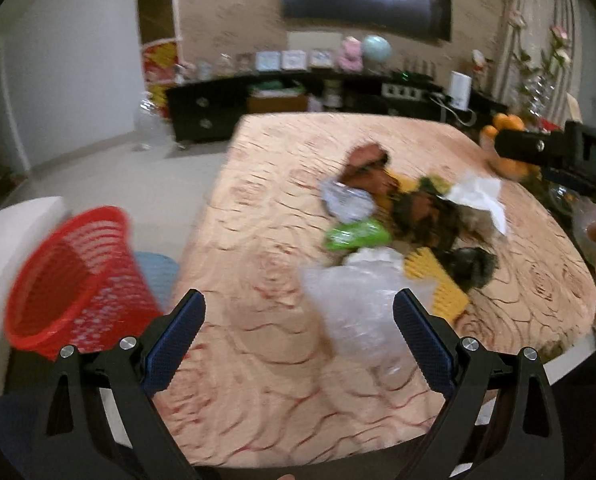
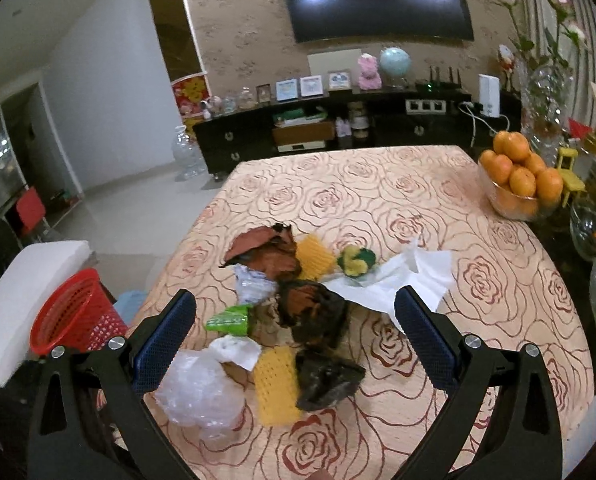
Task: Collect trash
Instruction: 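Grasp the clear plastic bag with the left tool while the right tool grasps the white tissue, then carry the clear bag and white tissue in both tools over the red wastebasket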
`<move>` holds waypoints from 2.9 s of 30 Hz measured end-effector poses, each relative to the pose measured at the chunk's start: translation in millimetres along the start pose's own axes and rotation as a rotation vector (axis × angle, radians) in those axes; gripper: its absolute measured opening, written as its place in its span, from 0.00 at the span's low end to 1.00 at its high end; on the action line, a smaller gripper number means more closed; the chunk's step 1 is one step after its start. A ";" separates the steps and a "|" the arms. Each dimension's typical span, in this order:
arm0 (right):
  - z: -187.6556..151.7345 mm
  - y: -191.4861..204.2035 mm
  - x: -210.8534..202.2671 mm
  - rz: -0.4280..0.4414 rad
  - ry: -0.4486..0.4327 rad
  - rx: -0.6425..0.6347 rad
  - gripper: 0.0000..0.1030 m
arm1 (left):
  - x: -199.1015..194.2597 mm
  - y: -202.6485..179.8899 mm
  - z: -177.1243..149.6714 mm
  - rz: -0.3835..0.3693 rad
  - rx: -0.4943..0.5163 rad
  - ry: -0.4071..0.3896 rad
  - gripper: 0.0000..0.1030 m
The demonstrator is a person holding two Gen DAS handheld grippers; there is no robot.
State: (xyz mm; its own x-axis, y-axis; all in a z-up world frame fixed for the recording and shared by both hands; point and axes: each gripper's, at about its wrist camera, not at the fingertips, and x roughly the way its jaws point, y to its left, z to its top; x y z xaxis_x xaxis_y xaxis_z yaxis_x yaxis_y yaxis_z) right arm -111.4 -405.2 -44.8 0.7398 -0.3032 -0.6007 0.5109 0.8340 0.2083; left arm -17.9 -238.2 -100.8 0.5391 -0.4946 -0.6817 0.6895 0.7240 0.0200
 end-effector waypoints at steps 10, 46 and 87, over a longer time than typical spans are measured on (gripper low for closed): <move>-4.3 -6.3 8.2 -0.010 0.040 0.021 0.93 | 58.3 -24.6 9.4 -0.114 0.023 0.105 0.89; -44.7 74.8 94.2 0.098 0.217 -0.222 0.89 | -23.3 99.5 5.8 -0.005 -0.167 -0.122 0.49; -38.6 109.8 48.0 0.284 0.132 -0.260 0.40 | -41.0 119.5 2.1 0.086 -0.177 -0.180 0.49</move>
State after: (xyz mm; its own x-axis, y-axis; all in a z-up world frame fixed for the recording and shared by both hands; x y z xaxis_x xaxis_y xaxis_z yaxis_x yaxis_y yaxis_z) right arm -36.7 -310.4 -80.5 0.7641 0.0036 -0.6451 0.1543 0.9699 0.1883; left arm 43.4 -132.4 -69.0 0.6803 -0.4939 -0.5415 0.5507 0.8320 -0.0669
